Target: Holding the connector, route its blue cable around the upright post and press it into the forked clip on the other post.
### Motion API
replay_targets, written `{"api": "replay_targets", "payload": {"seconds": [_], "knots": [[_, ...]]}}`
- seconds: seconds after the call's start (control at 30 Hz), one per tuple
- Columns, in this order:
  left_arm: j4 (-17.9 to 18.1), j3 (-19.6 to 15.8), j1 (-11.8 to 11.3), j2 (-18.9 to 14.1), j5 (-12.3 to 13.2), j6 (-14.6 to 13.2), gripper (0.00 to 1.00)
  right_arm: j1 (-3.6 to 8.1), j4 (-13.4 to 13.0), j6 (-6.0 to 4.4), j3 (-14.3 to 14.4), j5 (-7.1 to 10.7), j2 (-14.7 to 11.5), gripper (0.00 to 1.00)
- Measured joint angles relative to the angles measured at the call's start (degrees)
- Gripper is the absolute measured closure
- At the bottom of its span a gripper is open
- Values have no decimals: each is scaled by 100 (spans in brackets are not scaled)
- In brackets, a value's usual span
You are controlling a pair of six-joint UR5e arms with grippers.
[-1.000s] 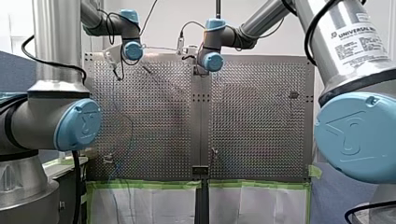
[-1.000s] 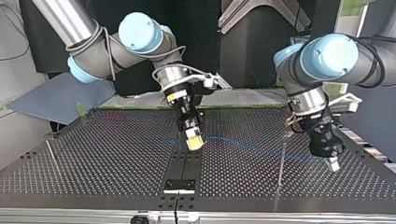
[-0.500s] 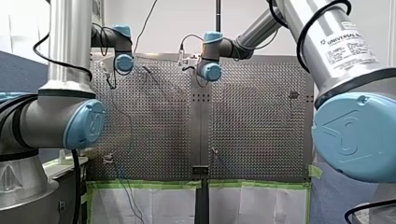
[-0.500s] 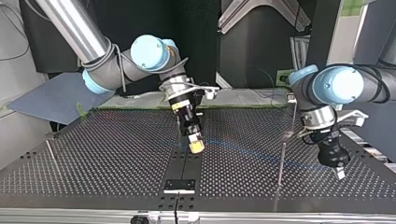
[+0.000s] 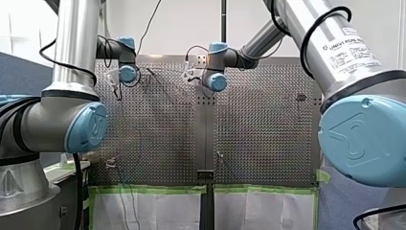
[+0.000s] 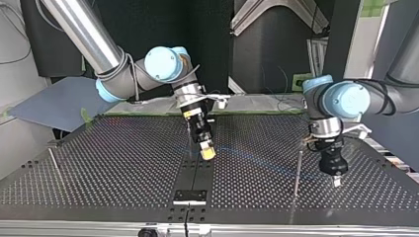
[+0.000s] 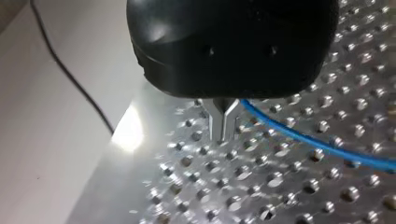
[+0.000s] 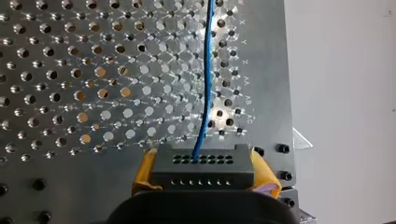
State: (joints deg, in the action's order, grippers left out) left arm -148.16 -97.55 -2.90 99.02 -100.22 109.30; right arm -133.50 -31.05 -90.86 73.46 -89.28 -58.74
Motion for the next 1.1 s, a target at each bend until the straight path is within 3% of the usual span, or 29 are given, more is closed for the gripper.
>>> {"api": "replay_targets", "payload": {"seconds": [0.17,0.4,0.67,0.73,0.8,0.83,0.87,0.9,0.93,1.0,1.1], "knots": [[-21,-3,-2,72,44,12,100,3,36,55,-1,-48,40,100],[-119,-3,40,364,66,18,90,4,133,89,-1,-84,209,100],[-135,-6,121,699,142,-62,90,-43,287,100,20,-114,395,100],[-141,-7,141,720,143,-114,84,-67,297,107,21,-125,444,100],[-136,-7,153,729,149,-149,65,-88,315,117,23,-138,501,100],[-133,-7,160,729,154,-165,65,-102,340,134,28,-155,543,100],[-131,-8,163,729,158,-173,47,-111,363,154,37,-174,578,100],[-128,-8,165,730,165,-180,34,-120,384,178,50,-203,618,100],[-123,-8,168,729,183,-192,34,-132,407,207,73,-251,676,100],[-123,-8,173,729,206,-206,4,-144,424,238,115,-338,761,100],[-130,-10,185,731,211,-207,0,-157,395,258,212,-474,890,100]]}}
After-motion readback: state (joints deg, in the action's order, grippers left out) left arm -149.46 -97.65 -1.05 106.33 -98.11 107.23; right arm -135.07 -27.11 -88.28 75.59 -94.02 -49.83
